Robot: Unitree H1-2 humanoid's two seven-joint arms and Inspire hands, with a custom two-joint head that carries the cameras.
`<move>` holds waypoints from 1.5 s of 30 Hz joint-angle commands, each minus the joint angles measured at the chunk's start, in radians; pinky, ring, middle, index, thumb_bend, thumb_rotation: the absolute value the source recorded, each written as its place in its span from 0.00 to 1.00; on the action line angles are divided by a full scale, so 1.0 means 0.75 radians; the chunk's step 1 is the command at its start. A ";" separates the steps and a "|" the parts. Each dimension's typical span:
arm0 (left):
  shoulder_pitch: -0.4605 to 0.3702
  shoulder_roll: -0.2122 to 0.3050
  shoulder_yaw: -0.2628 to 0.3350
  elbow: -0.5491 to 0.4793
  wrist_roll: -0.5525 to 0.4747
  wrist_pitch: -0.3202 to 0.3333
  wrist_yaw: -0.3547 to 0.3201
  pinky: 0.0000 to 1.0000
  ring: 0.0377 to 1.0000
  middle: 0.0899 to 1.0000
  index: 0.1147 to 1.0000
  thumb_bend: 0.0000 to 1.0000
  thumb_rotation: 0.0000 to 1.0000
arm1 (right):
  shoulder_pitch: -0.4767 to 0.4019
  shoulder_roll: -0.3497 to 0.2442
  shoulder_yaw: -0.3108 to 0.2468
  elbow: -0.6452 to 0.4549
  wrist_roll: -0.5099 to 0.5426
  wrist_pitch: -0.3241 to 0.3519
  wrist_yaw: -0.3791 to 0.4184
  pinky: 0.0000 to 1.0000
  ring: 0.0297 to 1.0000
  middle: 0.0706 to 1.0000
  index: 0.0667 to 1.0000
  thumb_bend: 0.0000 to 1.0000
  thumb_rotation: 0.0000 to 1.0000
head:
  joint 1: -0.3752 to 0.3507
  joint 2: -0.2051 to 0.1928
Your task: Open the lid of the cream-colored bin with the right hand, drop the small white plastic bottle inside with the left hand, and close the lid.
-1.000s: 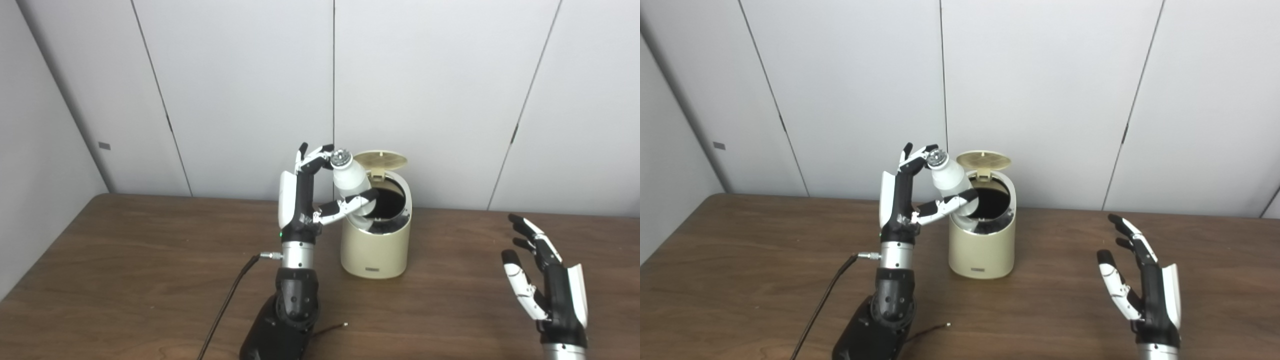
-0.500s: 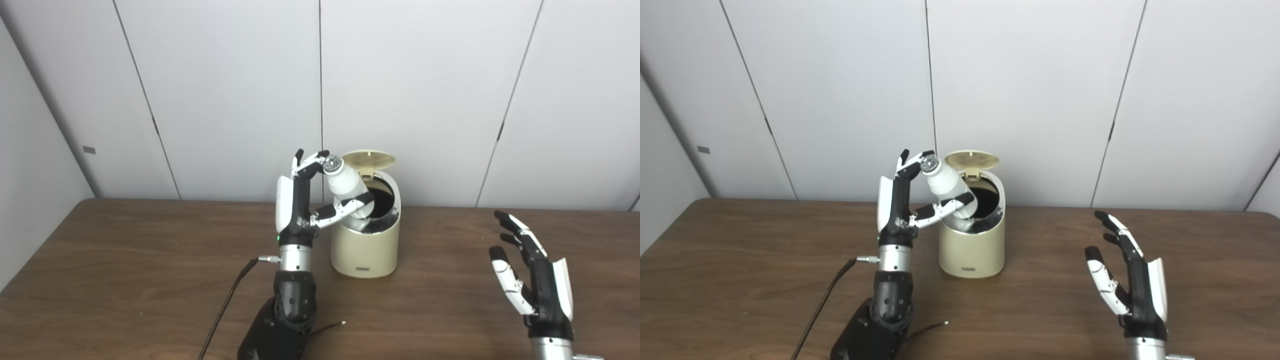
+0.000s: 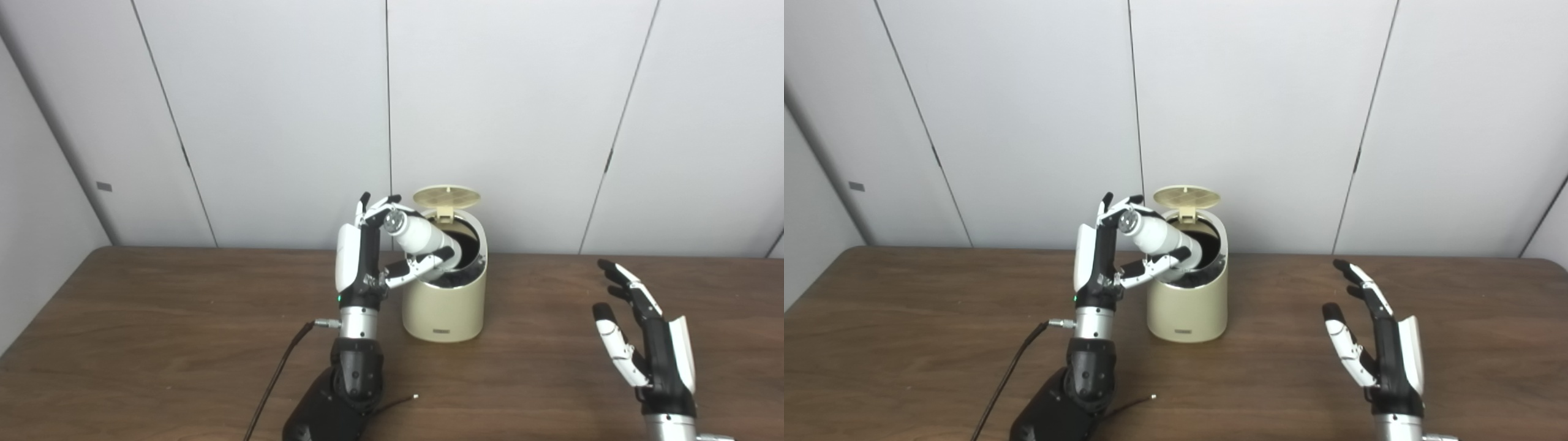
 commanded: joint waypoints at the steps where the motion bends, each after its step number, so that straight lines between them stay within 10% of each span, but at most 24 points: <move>1: -0.084 0.013 -0.041 0.009 0.007 -0.031 0.053 1.00 0.77 0.43 0.42 0.52 0.00 | 0.077 0.055 0.028 0.058 -0.003 -0.046 -0.019 0.78 0.84 0.84 0.79 0.22 0.84 | 0.001 0.001; 13: -0.122 0.068 -0.189 0.090 0.130 -0.030 0.250 1.00 0.74 0.42 0.43 0.52 0.00 | 0.078 0.057 0.028 0.049 0.005 -0.037 -0.013 0.75 0.83 0.84 0.79 0.21 0.82 | 0.001 0.005; 20: -0.104 0.093 -0.217 0.042 -0.010 -0.031 0.139 1.00 0.79 0.44 0.41 0.52 0.00 | 0.079 0.057 0.029 0.046 0.001 -0.029 -0.012 0.76 0.84 0.84 0.79 0.22 0.83 | 0.004 0.003; 21: -0.101 0.096 -0.218 0.036 -0.031 -0.031 0.121 1.00 0.80 0.45 0.41 0.52 0.04 | 0.079 0.058 0.029 0.047 0.002 -0.030 -0.012 0.76 0.84 0.84 0.79 0.22 0.83 | 0.004 0.003; 23: -0.096 0.099 -0.216 0.026 -0.060 -0.031 0.091 1.00 0.82 0.47 0.43 0.90 0.40 | 0.077 0.058 0.029 0.048 0.002 -0.032 -0.013 0.76 0.84 0.84 0.79 0.21 0.80 | 0.005 0.004; 29: -0.093 0.106 -0.202 0.020 -0.085 -0.031 0.048 1.00 0.84 0.49 0.46 1.00 0.67 | 0.074 0.058 0.030 0.053 -0.011 -0.028 -0.020 0.77 0.84 0.84 0.79 0.21 0.81 | 0.005 0.002; 45: -0.084 0.095 -0.159 0.015 -0.113 -0.031 0.007 1.00 0.84 0.50 0.46 1.00 0.68 | 0.067 0.057 0.030 0.069 -0.007 -0.043 -0.019 0.79 0.85 0.84 0.80 0.22 0.83 | 0.005 -0.006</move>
